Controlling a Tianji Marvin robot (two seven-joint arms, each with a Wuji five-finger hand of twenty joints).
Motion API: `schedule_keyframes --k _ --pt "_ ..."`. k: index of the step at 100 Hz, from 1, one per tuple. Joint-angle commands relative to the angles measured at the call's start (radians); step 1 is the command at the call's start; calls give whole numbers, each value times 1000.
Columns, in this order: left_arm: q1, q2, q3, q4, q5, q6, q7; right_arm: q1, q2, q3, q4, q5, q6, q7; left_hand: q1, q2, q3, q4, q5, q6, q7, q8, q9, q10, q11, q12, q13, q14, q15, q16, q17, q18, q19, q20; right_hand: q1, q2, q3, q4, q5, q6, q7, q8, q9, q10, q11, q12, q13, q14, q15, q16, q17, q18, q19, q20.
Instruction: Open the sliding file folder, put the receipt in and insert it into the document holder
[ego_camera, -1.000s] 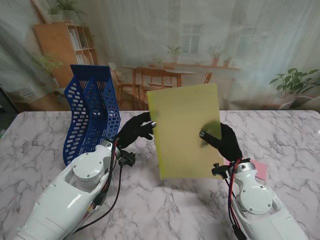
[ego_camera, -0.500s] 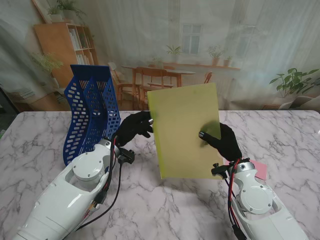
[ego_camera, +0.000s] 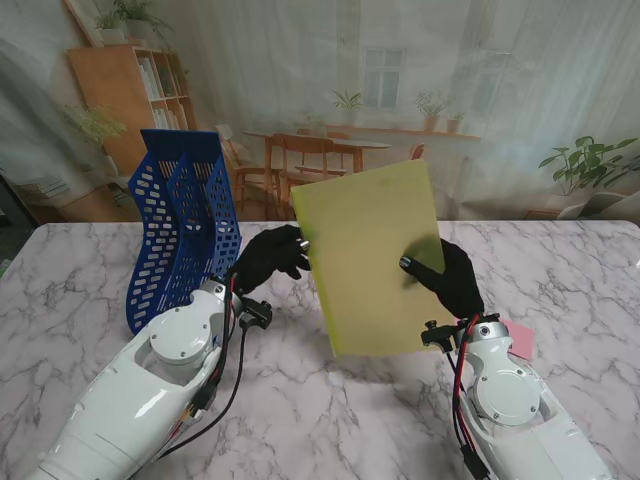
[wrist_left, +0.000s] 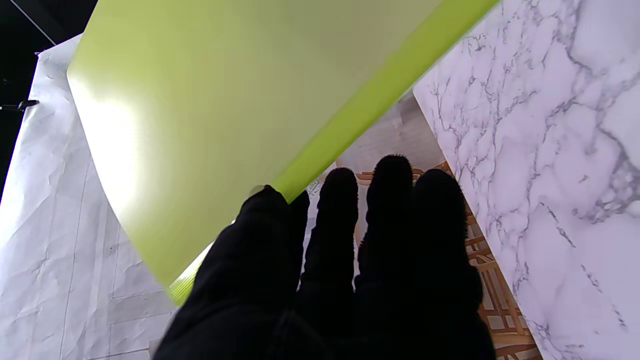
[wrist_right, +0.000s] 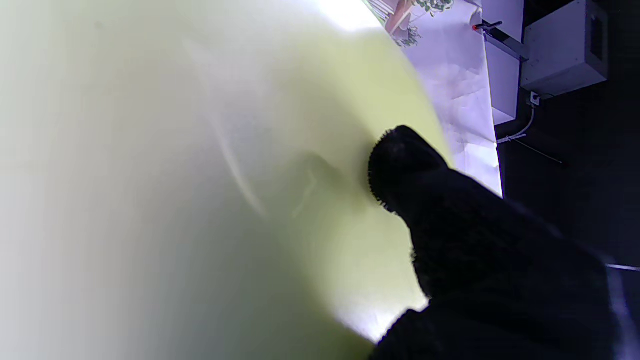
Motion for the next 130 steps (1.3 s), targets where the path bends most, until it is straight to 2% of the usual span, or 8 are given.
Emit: schedule_keyframes --k 1,49,83,99,130 --pt "2 -10 11 6 -6 11 -14 8 -11 -1 -5 -1 -14 -11 60 -7 27 -1 114 -42 126 7 39 4 11 14 39 -4 36 21 29 -48 43 1 83 99 70 23 -5 -156 78 51 -4 -19 57 21 28 -32 62 20 15 -37 24 -6" --pt "6 -17 49 -4 -53 35 -24 40 -20 0 13 -23 -56 -52 60 -7 30 -1 115 -35 132 -4 44 0 9 13 41 -1 39 19 32 -46 53 -7 83 101 67 23 -5 -169 86 56 5 -27 66 41 38 -45 80 31 36 -44 27 -9" --pt "43 -5 25 -46 -69 23 -47 92 -22 -9 86 -163 -92 -104 60 -1 29 1 103 -30 127 -6 39 7 15 12 40 6 47 23 28 -46 65 -6 81 104 61 23 -6 -181 87 57 5 -33 59 46 37 -50 71 31 36 -49 26 -12" --pt "45 -1 31 -44 -56 28 -60 108 -27 -13 98 -160 -93 -117 60 -2 29 1 105 -30 127 -5 40 6 18 10 42 5 50 25 30 -46 69 -6 82 106 60 24 -7 -183 89 58 5 -34 58 47 37 -50 70 31 38 -50 25 -13" --pt "42 -5 60 -46 -69 55 -63 137 -31 -12 103 -163 -100 -132 60 -3 29 2 107 -30 126 -5 42 7 18 7 43 6 52 26 31 -44 74 -6 81 108 57 24 -7 -187 90 59 6 -38 57 52 40 -54 71 34 43 -53 25 -15"
